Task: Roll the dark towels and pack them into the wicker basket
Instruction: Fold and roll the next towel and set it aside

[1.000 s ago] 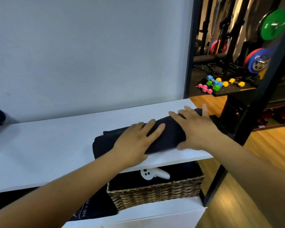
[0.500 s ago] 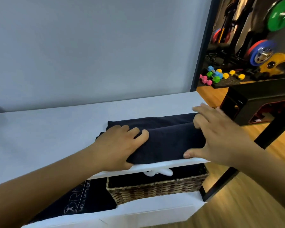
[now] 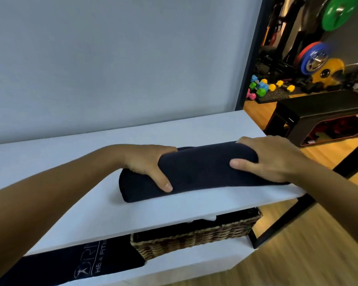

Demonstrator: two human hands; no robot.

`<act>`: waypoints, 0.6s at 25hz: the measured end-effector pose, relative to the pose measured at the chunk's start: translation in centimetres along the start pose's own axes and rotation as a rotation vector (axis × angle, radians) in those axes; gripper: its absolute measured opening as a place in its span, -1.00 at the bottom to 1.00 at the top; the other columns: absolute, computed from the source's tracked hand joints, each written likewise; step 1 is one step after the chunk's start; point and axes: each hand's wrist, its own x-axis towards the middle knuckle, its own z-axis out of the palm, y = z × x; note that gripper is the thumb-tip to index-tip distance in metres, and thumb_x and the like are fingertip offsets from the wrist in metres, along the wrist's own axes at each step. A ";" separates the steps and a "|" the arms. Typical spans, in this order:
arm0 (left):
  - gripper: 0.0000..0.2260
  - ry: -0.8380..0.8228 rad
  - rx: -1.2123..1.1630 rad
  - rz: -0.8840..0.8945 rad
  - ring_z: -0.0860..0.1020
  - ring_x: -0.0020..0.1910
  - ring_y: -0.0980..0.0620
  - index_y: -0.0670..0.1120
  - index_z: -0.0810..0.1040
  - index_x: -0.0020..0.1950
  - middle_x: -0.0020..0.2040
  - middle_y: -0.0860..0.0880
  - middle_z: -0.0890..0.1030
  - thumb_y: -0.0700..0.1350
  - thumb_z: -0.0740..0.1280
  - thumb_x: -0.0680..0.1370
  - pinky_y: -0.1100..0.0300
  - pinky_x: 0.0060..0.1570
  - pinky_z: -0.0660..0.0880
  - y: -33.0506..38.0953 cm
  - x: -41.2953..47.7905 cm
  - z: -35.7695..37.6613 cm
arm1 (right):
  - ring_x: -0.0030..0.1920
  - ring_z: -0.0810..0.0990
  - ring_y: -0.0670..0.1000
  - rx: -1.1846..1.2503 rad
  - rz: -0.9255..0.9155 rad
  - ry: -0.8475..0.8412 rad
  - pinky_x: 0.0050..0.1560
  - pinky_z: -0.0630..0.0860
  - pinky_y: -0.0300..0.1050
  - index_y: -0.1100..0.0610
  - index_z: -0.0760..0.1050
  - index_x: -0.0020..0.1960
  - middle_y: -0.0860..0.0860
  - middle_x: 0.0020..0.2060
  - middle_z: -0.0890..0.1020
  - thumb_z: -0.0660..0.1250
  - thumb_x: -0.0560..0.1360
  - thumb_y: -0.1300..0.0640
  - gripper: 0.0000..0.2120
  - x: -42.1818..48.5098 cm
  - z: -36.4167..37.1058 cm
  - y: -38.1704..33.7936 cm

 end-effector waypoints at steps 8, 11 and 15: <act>-0.08 0.465 0.530 0.136 0.50 0.10 0.03 0.22 0.12 0.43 0.18 0.18 0.49 0.40 0.48 0.20 0.03 0.07 0.48 2.5 1.4 2.5 | 0.03 0.52 -0.02 0.245 0.126 -0.236 0.10 0.48 -0.01 -0.13 0.56 0.09 -0.10 0.01 0.54 -0.02 0.20 -0.65 -0.20 6.5 -1.4 0.0; -0.19 0.392 0.428 0.136 0.54 0.01 0.04 0.30 0.21 0.32 0.07 0.23 0.56 0.38 0.49 0.17 -0.01 0.02 0.53 1.5 2.7 0.2 | 0.00 0.55 -0.03 0.386 0.155 -0.093 0.11 0.51 -0.02 -0.16 0.46 0.17 -0.10 0.00 0.55 0.14 0.22 -0.58 -0.30 6.9 -0.7 0.0; -0.25 0.270 0.479 0.186 0.53 0.04 0.15 0.35 0.32 0.25 0.05 0.28 0.55 0.35 0.52 0.12 0.04 0.08 0.52 0.0 3.9 -3.5 | 0.21 0.51 0.04 0.400 0.208 -0.180 0.24 0.39 -0.02 -0.19 0.48 0.25 -0.09 0.21 0.57 0.07 0.52 -0.39 -0.54 5.4 -0.8 -2.1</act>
